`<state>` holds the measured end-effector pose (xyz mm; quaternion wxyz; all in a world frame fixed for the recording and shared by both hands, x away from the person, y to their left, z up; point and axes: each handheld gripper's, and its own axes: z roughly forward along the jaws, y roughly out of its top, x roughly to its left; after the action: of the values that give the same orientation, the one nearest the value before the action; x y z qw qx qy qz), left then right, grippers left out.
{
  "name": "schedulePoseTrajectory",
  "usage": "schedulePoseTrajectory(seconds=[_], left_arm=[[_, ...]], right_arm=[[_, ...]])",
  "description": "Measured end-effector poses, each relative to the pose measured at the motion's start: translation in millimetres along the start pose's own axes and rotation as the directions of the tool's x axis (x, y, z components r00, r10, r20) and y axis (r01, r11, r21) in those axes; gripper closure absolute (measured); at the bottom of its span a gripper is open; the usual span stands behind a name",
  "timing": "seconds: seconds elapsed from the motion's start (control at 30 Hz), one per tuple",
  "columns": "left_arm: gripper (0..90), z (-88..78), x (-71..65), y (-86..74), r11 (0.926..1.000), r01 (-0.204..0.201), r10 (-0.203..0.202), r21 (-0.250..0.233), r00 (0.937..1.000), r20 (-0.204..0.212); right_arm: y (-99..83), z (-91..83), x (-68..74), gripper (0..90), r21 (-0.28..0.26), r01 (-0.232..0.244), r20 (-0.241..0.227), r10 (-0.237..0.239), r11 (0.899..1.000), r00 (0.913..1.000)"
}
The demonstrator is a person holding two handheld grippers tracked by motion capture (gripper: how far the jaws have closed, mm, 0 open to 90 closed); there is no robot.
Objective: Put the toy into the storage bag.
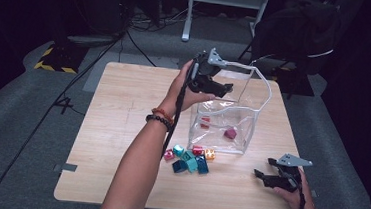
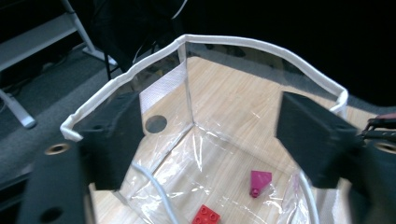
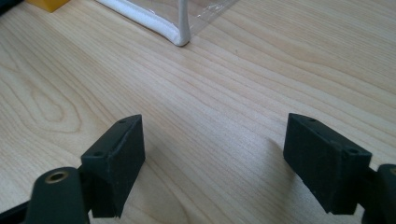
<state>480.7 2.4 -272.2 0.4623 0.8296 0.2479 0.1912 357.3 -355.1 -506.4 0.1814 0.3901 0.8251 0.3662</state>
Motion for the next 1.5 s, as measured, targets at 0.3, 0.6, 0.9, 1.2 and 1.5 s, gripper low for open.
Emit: schedulePoseTrajectory(seconds=[0.3, 0.6, 0.9, 1.2, 1.5], left_arm=[[17.3, -18.9, 11.9, -13.6, 0.9999, 0.016, -0.016, -0.004, 0.9994, -0.030], [16.0, -33.5, 25.2, -37.7, 0.9993, 0.021, -0.020, 0.030, 0.9989, -0.042], [16.2, -47.1, 34.3, -68.8, 0.9968, 0.017, -0.010, 0.078, 0.9967, -0.081], [16.3, -57.5, 27.0, -115.0, 0.9936, 0.010, 0.000, 0.112, 0.9967, -0.082], [16.6, -57.6, 20.3, -160.0, 0.9848, 0.013, 0.000, 0.173, 0.9974, -0.072]], right_arm=[[0.0, 0.0, -0.1, 21.0, 0.000, 0.000, 0.000, 0.000, 1.000, 1.0000], [0.0, 0.0, 0.0, 21.0, 0.000, 0.000, 0.000, 0.000, 1.000, 1.0000], [0.0, 0.0, 0.0, 21.0, 0.000, 0.000, 0.000, 0.000, 1.000, 1.0000], [0.0, 0.1, -0.1, 21.0, 0.000, 0.000, 0.000, 0.000, 1.000, 1.0000], [0.0, 0.1, -0.1, 20.9, 0.000, 0.000, 0.000, 0.000, 1.000, 1.0000]])
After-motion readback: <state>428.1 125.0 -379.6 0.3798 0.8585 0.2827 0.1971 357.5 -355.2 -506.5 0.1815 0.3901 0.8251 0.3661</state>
